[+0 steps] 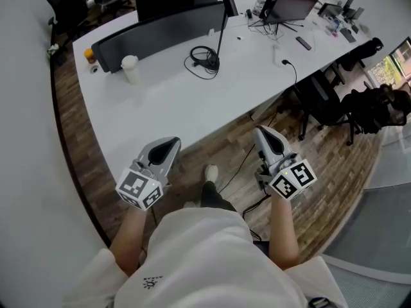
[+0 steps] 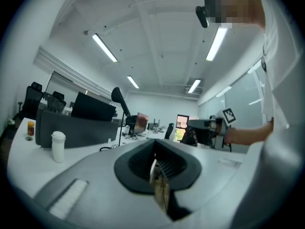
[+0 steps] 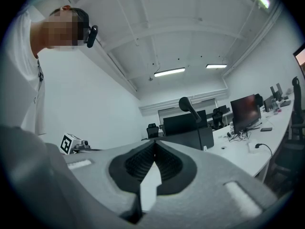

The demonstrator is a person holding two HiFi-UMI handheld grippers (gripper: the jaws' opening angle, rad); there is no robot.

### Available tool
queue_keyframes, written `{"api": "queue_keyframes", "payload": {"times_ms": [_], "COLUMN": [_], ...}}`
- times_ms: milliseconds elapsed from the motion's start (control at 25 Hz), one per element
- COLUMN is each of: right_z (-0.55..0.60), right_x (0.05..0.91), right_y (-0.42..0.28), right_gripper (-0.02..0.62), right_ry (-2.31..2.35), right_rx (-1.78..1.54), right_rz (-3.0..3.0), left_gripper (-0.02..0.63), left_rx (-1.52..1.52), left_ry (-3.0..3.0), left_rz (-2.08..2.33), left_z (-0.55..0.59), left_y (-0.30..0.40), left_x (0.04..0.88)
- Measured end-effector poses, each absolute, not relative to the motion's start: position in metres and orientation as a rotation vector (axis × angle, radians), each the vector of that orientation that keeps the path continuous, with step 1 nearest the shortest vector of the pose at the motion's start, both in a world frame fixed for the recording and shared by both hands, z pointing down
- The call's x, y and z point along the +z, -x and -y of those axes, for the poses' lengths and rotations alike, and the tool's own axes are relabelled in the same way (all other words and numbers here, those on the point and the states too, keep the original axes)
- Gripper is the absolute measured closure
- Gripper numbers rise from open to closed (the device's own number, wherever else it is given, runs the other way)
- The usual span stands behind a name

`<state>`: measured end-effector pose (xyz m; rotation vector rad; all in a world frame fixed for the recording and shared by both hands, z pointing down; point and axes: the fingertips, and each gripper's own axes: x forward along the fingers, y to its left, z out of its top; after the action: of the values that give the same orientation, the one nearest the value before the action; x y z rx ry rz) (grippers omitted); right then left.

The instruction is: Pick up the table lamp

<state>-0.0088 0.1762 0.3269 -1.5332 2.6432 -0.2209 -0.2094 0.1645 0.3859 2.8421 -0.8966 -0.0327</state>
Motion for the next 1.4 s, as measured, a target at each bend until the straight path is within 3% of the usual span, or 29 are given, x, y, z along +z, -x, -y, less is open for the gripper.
{"api": "queue_keyframes", "payload": {"times_ms": [1400], "right_z": [0.078], "right_x": [0.361], "right_y": [-0.143], "right_gripper": [0.595], "right_ry": [1.403], "right_rx": [-0.284], "right_rz": [-2.736], "left_gripper": [0.611], "left_rx": [0.046], "left_ry": [-2.791], "left_rz": [1.006], "left_z": [0.069], "left_y": [0.041], "left_x": [0.399]}}
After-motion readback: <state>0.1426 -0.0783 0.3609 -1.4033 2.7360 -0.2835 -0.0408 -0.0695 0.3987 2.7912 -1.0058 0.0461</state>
